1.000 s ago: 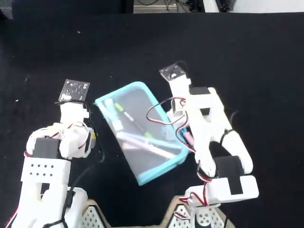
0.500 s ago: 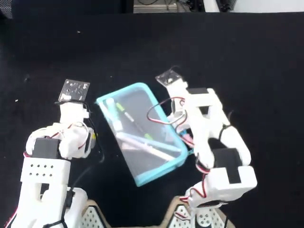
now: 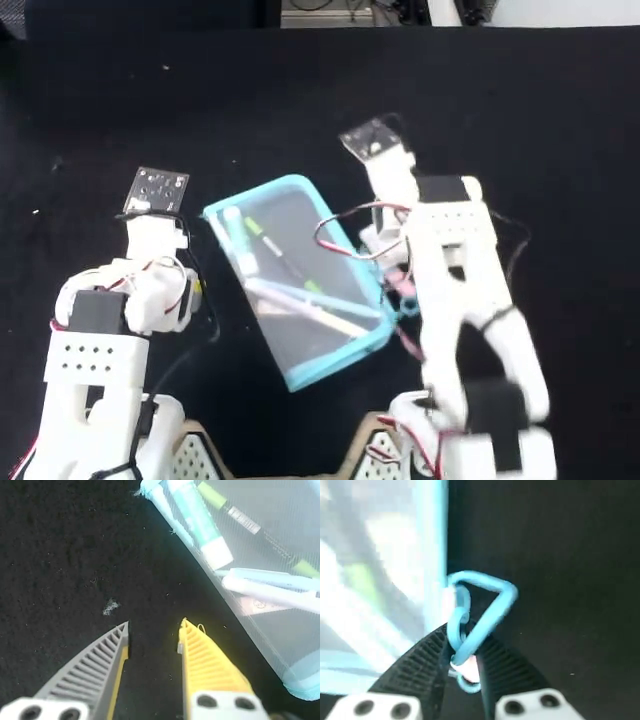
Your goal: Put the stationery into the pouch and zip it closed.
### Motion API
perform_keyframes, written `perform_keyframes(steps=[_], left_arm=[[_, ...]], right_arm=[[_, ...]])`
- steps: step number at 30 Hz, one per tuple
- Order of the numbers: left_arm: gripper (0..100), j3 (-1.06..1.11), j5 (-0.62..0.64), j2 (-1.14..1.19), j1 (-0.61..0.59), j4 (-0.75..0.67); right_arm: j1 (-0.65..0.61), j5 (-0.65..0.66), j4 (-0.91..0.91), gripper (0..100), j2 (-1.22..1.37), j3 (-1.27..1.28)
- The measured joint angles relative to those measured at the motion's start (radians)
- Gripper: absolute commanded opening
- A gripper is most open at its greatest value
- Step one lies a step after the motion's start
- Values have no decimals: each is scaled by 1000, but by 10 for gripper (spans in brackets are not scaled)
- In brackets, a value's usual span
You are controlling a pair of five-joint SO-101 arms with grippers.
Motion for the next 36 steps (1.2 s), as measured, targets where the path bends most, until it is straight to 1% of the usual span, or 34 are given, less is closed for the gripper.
perform_keyframes(steps=[4,8,14,16,19,20,21,26,28,32,34,36], left_arm=[[166,0,0,0,0,0],[166,0,0,0,0,0],[166,0,0,0,0,0],[166,0,0,0,0,0],[166,0,0,0,0,0],[166,0,0,0,0,0],[166,0,0,0,0,0],[166,0,0,0,0,0],[166,0,0,0,0,0],[166,0,0,0,0,0],[166,0,0,0,0,0],[166,0,0,0,0,0]], right_arm=[[-101,-44,95,10,-153,-110],[-178,-75,147,10,-204,-224],[-203,-80,158,21,-206,-319],[-196,-80,180,90,-206,-311],[-150,-69,189,243,-206,-253],[-129,-51,189,275,-206,-229],[-106,-31,189,286,-206,-206],[14,64,189,241,-221,-181],[38,118,193,239,-264,-164],[23,282,242,238,-394,-58],[-6,361,247,239,-479,35],[-20,410,245,240,-571,149]])
